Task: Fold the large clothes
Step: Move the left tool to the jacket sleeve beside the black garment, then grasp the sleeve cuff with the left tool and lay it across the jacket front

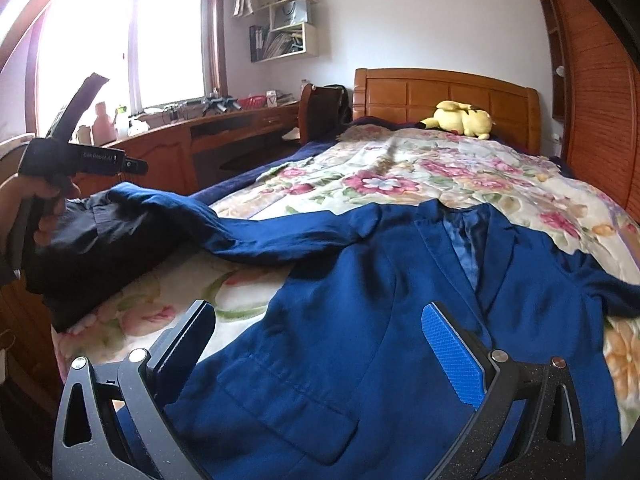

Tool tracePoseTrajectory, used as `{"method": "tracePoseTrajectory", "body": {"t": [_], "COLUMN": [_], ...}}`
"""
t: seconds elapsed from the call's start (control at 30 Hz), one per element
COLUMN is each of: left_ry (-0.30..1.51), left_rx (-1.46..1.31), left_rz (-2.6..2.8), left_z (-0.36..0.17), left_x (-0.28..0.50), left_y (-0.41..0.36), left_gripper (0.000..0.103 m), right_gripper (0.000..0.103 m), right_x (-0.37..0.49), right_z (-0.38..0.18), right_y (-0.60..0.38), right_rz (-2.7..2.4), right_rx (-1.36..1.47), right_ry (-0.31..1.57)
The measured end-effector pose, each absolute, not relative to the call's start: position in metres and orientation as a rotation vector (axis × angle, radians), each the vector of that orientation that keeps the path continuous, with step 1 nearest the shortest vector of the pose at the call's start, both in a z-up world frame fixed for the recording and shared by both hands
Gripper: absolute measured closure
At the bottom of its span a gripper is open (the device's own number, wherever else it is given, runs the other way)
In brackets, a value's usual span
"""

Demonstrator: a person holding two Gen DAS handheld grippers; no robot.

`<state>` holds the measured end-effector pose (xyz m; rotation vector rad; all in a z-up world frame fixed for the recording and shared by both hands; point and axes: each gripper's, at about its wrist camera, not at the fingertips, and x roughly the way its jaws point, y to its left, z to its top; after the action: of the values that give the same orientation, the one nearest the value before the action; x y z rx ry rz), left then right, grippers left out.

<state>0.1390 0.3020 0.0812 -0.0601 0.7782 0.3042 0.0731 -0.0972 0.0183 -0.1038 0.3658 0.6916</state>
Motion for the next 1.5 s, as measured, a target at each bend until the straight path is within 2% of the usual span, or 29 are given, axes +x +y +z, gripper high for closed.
{"method": "tracePoseTrajectory", "body": {"t": [0.07,0.3,0.6,0.67,0.77,0.83,0.93,1.03,1.2,1.5], "left_ry": [0.798,0.862,0.857,0.854,0.873,0.891,0.890,0.860,0.779,0.690], "left_rx": [-0.073,-0.122,-0.288,-0.280,-0.230,-0.185,-0.140,-0.075,-0.003,0.105], "left_rz": [0.313,0.349,0.316,0.321,0.347,0.362,0.363,0.364,0.326,0.132], "left_z": [0.075,0.046,0.028,0.027,0.023,0.020,0.022,0.032,0.054,0.083], "left_x": [0.143,0.152,0.163,0.169,0.179,0.185,0.186,0.183,0.180,0.183], "left_y": [0.308,0.338,0.368,0.365,0.360,0.357,0.353,0.341,0.313,0.209], "left_gripper": [0.026,0.027,0.029,0.037,0.056,0.076,0.096,0.100,0.101,0.101], "right_gripper": [0.000,0.000,0.000,0.000,0.000,0.000,0.000,0.000,0.000,0.000], "right_x": [0.076,0.083,0.087,0.087,0.087,0.088,0.088,0.086,0.081,0.082], "right_z": [0.018,0.013,0.016,0.014,0.012,0.012,0.013,0.013,0.014,0.019], "right_y": [-0.097,-0.093,-0.091,-0.091,-0.091,-0.093,-0.094,-0.094,-0.098,-0.130], "right_rz": [0.699,0.722,0.718,0.712,0.691,0.687,0.680,0.676,0.672,0.609], "right_rx": [-0.113,-0.135,-0.125,-0.128,-0.141,-0.137,-0.128,-0.128,-0.128,-0.107], "right_ry": [0.374,0.413,0.408,0.410,0.408,0.412,0.413,0.409,0.401,0.378]}}
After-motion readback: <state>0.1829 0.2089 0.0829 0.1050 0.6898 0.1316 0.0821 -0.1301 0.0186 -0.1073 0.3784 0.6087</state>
